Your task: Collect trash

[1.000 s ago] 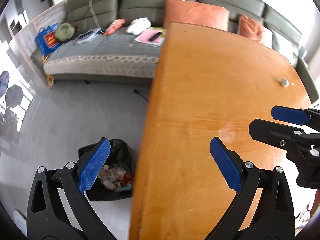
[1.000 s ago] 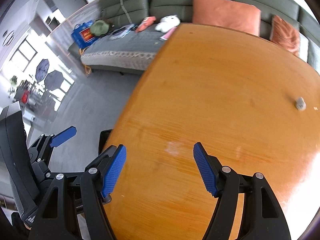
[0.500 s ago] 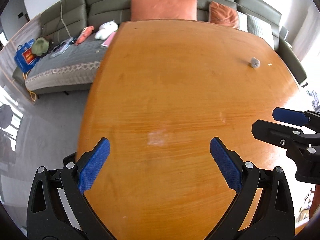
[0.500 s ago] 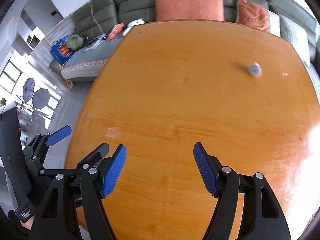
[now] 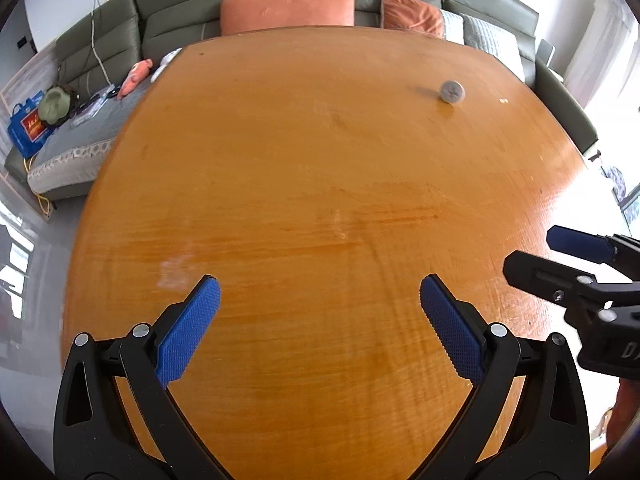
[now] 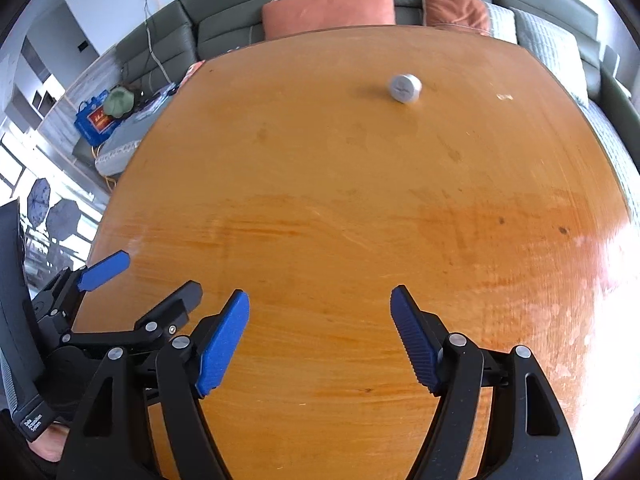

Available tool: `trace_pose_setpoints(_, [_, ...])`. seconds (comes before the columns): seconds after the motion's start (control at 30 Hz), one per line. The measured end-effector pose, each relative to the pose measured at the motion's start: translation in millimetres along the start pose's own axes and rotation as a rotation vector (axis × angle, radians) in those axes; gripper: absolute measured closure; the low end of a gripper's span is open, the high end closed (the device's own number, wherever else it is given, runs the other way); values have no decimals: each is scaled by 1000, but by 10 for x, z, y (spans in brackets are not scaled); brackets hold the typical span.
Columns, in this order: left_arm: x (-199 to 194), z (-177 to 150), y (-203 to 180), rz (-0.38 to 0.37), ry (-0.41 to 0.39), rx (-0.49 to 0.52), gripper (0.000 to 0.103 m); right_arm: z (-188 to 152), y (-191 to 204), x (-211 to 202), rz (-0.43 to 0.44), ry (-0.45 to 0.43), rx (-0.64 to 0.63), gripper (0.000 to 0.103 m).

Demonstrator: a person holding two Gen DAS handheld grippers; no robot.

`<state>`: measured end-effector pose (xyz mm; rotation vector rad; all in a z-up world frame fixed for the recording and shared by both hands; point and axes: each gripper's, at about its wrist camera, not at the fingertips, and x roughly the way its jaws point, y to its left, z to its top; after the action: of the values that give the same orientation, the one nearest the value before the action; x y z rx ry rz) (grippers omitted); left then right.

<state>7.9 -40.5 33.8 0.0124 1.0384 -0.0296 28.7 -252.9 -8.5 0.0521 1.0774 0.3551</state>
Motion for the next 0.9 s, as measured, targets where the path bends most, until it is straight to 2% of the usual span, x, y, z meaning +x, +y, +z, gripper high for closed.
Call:
trace_pose_setpoints(0.2, [111, -95, -161, 14, -14, 6, 6, -191, -302, 32, -28, -73, 34, 29])
trace_pose_setpoints(0.4, [196, -97, -183, 34, -23, 6, 6, -268, -475, 68, -40, -109, 72, 29])
trace_pose_setpoints(0.6, [269, -112, -217, 40, -31, 23, 6, -323, -474, 67, -90, -161, 43, 25])
trace_pose_setpoints(0.77, [294, -111, -213, 33, -56, 24, 6, -350, -451, 97, -158, -192, 28, 16])
trace_pose_setpoints(0.9, [308, -122, -136, 19, -73, 2, 6, -368, -439, 135, -205, -201, 1, 13])
